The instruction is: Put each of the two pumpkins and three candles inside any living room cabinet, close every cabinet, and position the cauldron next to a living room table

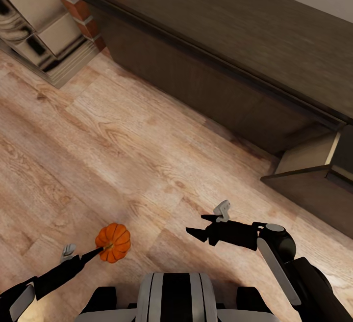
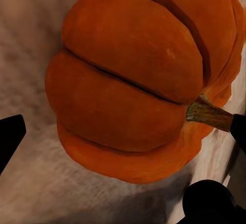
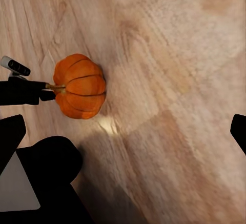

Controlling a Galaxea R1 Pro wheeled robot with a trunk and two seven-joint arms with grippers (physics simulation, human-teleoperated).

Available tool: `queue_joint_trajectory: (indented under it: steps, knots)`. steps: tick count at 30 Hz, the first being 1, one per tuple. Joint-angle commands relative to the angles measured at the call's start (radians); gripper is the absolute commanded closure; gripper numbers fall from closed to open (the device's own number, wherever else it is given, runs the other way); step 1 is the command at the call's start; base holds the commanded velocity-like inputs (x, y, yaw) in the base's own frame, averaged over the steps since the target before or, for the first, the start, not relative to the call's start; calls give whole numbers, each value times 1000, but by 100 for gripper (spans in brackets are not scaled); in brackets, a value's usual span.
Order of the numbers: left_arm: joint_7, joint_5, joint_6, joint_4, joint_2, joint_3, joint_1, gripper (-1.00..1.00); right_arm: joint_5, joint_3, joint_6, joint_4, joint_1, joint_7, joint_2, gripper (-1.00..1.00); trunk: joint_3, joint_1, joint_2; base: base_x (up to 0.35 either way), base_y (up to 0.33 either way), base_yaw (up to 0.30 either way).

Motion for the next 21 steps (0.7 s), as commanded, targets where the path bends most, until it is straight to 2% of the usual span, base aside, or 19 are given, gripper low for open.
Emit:
queue_joint_trajectory:
  steps: [1,7,21]
  knots:
    - [-1,1,0,0,0,0,0,-100,0,0,0,0,0,0,0,-100,0,0,0,103,0,0]
    - [-20,-1,-1,-1,0,-1,0,-100,0,1,0,0,-1,0,0,-100,0,0,0,104,0,0]
    - [-12,-14,3,-1,-8,-4,-6,-100,0,0,-1,0,0,1,-1,-100,0,0,0,4,0,0]
